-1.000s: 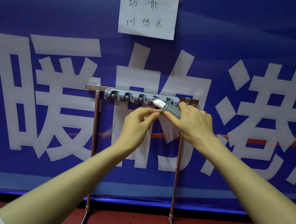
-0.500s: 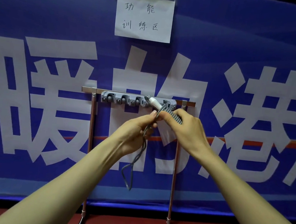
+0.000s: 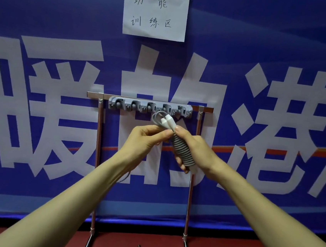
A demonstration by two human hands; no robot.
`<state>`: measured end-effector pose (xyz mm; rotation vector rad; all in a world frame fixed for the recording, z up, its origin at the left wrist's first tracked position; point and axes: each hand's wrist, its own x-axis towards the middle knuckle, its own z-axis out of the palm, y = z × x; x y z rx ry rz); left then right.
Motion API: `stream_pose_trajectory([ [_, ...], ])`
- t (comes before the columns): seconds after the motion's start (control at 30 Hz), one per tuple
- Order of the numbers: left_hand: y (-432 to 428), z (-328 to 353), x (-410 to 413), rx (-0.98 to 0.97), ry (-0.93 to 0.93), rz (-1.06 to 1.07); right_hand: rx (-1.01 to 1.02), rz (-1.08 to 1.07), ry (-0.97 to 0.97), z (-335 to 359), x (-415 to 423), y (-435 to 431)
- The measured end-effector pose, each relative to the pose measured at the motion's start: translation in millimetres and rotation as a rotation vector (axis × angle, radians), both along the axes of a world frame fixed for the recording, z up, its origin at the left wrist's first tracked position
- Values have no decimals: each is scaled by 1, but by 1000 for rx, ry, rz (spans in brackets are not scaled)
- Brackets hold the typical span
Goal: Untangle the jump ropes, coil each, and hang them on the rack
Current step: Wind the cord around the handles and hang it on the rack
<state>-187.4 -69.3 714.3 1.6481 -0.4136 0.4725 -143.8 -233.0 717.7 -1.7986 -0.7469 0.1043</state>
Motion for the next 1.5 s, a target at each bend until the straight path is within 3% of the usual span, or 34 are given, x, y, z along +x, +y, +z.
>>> stream_pose_trajectory([
  [0.23, 12, 0, -3, 97, 58, -204, -19, 97, -24, 7, -3, -7],
  [0.43, 19, 1, -3, 102, 25, -134, -15, 19, -176, 7, -8, -2],
  [0.67, 35, 10, -9, 218, 19, -225, 163, 230, 107, 14, -19, -7],
  [0.87, 40, 9, -1, 310, -79, -166, -18, 488, 329, 22, -24, -10],
  [1.0, 45, 29, 5, 646, -80, -228, -322, 527, 493, 24, -23, -7],
  [1.1, 40, 40, 9, 1017, -127, -201, -614, 489, 457, 22, -15, -5],
  [1.17, 33, 42, 13, 1191, -172, -122, -695, 418, 425, 20, -7, -1],
  [1.23, 28, 38, 13, 1283, -230, 26, -657, 317, 322, 17, 1, 3],
  [1.3, 27, 30, 11, 1244, -298, 207, -626, 155, 22, 10, 7, 6],
  [1.37, 26, 21, 8, 1027, -279, 289, -692, -100, -385, 4, 11, 6],
  [1.43, 24, 16, 3, 767, -128, 255, -778, -339, -745, 0, 16, 5],
  [1.5, 21, 16, 0, 573, 70, 140, -818, -432, -971, -3, 17, 6],
])
